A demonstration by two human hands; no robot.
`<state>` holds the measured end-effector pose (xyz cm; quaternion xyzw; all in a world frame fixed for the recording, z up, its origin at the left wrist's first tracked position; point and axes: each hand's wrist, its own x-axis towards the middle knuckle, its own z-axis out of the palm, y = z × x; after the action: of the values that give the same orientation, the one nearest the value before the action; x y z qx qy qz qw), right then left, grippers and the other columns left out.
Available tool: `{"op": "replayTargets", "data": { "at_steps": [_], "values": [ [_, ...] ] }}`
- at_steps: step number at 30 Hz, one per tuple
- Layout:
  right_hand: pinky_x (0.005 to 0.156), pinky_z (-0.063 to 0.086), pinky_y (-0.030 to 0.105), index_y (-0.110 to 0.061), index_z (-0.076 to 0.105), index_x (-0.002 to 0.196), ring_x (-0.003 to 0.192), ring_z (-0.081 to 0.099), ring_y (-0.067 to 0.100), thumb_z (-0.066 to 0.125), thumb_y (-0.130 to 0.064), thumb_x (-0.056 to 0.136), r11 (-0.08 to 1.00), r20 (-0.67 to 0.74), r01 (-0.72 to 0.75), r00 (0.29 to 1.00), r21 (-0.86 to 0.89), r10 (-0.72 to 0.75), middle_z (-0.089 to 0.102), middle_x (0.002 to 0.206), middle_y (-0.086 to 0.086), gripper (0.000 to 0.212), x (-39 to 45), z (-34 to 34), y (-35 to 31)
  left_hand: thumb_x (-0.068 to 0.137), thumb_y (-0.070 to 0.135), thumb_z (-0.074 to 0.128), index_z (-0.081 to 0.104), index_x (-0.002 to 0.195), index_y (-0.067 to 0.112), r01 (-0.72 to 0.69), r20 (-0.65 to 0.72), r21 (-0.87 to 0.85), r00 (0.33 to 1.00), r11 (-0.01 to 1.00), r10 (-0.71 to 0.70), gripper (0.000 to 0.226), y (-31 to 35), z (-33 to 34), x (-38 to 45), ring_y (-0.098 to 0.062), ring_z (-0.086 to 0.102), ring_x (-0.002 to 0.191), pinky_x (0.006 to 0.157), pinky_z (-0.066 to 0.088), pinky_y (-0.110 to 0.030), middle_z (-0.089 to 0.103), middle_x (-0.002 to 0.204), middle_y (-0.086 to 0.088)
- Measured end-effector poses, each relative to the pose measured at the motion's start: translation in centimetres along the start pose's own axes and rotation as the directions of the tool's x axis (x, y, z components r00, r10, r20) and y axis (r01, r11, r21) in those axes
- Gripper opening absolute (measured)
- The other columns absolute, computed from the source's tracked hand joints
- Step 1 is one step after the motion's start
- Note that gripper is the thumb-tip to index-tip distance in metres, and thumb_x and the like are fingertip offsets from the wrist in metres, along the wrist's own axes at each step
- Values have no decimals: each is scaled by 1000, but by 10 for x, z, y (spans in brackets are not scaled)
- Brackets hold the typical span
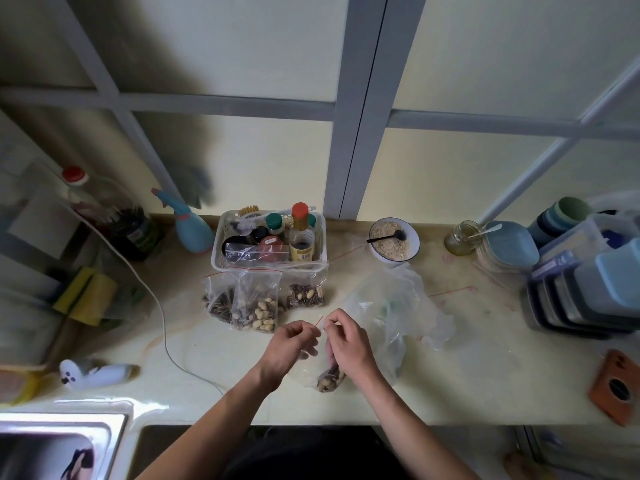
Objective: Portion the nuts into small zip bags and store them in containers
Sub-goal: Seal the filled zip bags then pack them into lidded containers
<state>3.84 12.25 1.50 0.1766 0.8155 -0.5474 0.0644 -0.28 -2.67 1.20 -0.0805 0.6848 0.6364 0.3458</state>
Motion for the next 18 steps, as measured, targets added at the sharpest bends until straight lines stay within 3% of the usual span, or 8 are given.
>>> {"op": "replayTargets", "data": {
  "at_steps": [9, 13, 18],
  "values": [
    [49, 48, 28, -20, 61, 85, 52, 66, 31, 60, -18, 98, 990, -32, -44, 998, 134, 49, 70, 83, 6, 13, 3, 4, 4, 93, 12, 66, 67, 87, -5, -111, -62, 104, 991, 988, 118, 18, -1, 4, 6, -14, 60, 65, 58, 45, -16, 67, 73, -1],
    [52, 54, 37, -18, 62, 85, 56, 68, 27, 59, -16, 99, 984, 2, -73, 997, 161, 73, 72, 84, 5, 13, 7, 6, 6, 93, 11, 66, 67, 90, -6, -103, -86, 133, 990, 986, 115, 18, 0, 6, 8, -10, 62, 64, 57, 45, -13, 69, 76, -2],
    [55, 51, 26, -13, 59, 88, 58, 70, 19, 55, -13, 101, 998, -6, -32, 999, 59, 33, 71, 76, -6, 13, 9, 6, 6, 91, 11, 68, 67, 87, -5, -109, -87, 151, 989, 983, 123, 16, 1, 6, 10, -11, 61, 63, 57, 46, -14, 65, 70, -1]
  ]
}}
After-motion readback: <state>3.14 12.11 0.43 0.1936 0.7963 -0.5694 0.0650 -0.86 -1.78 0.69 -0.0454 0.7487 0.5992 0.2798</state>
